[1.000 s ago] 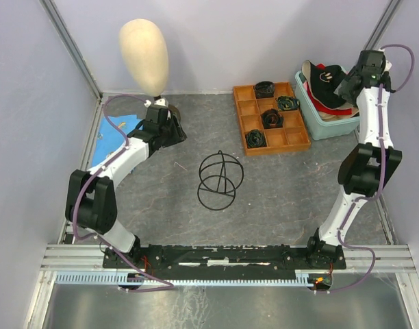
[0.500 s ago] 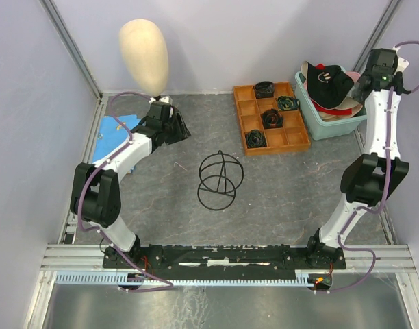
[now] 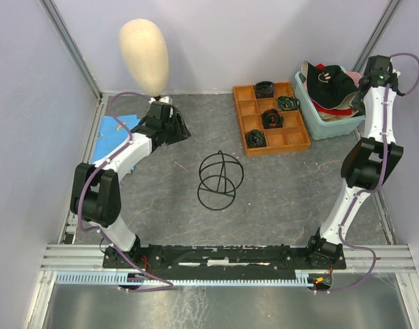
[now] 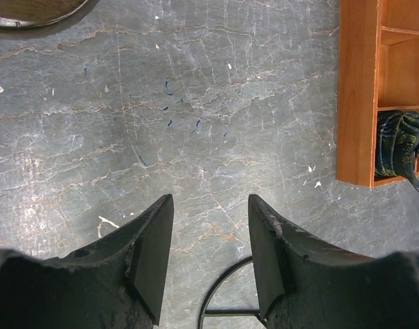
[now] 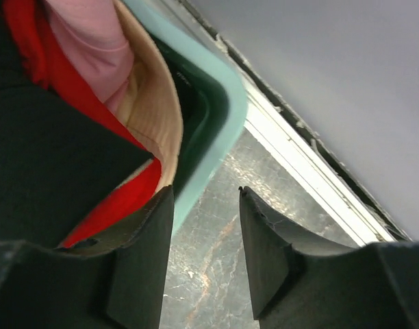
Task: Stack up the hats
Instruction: Pick up the hat from the bin.
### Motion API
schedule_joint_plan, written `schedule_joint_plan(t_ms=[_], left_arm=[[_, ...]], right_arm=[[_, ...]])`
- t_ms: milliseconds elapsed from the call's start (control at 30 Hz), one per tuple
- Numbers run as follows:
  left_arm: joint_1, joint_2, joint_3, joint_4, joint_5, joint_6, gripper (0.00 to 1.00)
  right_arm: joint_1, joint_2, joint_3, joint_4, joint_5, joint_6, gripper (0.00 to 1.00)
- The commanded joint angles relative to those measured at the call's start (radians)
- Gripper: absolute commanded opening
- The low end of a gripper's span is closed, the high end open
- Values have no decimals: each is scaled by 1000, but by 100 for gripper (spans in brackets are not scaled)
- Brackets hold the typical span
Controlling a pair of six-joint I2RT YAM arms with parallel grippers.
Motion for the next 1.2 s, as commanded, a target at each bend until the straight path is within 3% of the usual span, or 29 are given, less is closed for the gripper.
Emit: schedule_joint_plan(t_ms=[0,300,733,800,833,933,967,1167], left_arm=[[5,2,20,11,2,35,55],[4,14,-3,21,-8,33,55],[9,43,5,11,-17,55,55],[9,42,6,9,-18,56,55],[9,42,6,7,-18,57,55],[12,43,17,3,-19,58,56],[12,45,24,1,-20,58,56],[12,58,69,-9,-3,56,56]], right_arm=[[4,66,94,16,-85,6,52],[13,167,206,19,-304,77,54],[34,262,238,42,-361,97,55],[35,261,239,44,-346,92,49],[37,254,239,46,-335,90,41],[38,207,229,72,-287,78,4],[38,186,229,85,-273,71,0],[37,88,359,128,-199,41,0]])
